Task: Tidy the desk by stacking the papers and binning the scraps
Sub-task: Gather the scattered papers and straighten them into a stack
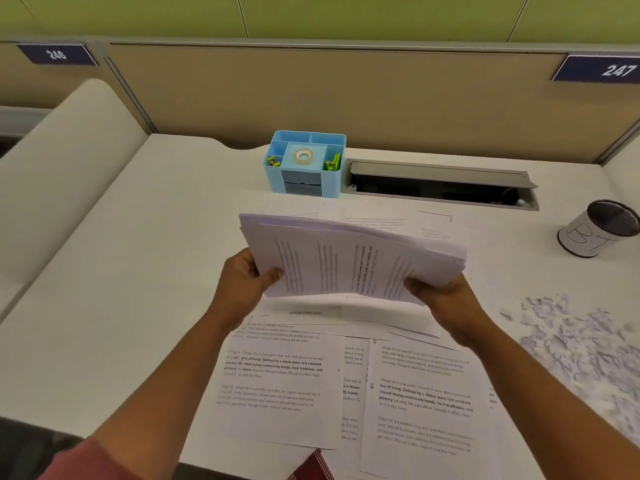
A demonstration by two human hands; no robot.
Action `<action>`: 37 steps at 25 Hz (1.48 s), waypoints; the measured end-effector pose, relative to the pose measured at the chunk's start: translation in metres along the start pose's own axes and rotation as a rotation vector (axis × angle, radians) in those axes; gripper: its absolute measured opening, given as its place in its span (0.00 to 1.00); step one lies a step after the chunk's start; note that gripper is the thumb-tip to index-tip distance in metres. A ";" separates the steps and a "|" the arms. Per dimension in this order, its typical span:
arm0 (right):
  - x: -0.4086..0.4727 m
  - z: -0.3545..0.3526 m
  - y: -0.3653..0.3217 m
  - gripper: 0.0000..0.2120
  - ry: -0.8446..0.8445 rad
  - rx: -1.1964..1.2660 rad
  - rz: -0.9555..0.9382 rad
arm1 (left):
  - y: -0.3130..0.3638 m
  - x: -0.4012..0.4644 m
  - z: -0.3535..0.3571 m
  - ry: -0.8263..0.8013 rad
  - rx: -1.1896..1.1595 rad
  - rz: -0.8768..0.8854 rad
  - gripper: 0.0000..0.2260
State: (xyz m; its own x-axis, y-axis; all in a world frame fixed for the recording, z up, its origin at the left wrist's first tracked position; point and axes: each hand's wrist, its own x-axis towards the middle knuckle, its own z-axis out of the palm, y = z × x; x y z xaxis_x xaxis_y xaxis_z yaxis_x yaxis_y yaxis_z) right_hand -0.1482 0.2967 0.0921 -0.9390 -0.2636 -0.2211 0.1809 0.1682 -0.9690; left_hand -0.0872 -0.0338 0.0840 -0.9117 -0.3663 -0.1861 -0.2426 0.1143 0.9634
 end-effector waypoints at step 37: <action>-0.009 0.015 0.044 0.17 -0.039 0.052 0.170 | -0.053 -0.021 0.025 0.059 -0.034 -0.163 0.09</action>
State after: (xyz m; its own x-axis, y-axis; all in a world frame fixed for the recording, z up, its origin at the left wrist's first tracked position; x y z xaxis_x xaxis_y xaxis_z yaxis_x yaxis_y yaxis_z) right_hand -0.1277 0.2924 0.0496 -0.8818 -0.2724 -0.3850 0.3516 0.1644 -0.9216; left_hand -0.0633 -0.0090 0.0319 -0.8399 -0.4308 -0.3301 -0.3736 0.0176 0.9274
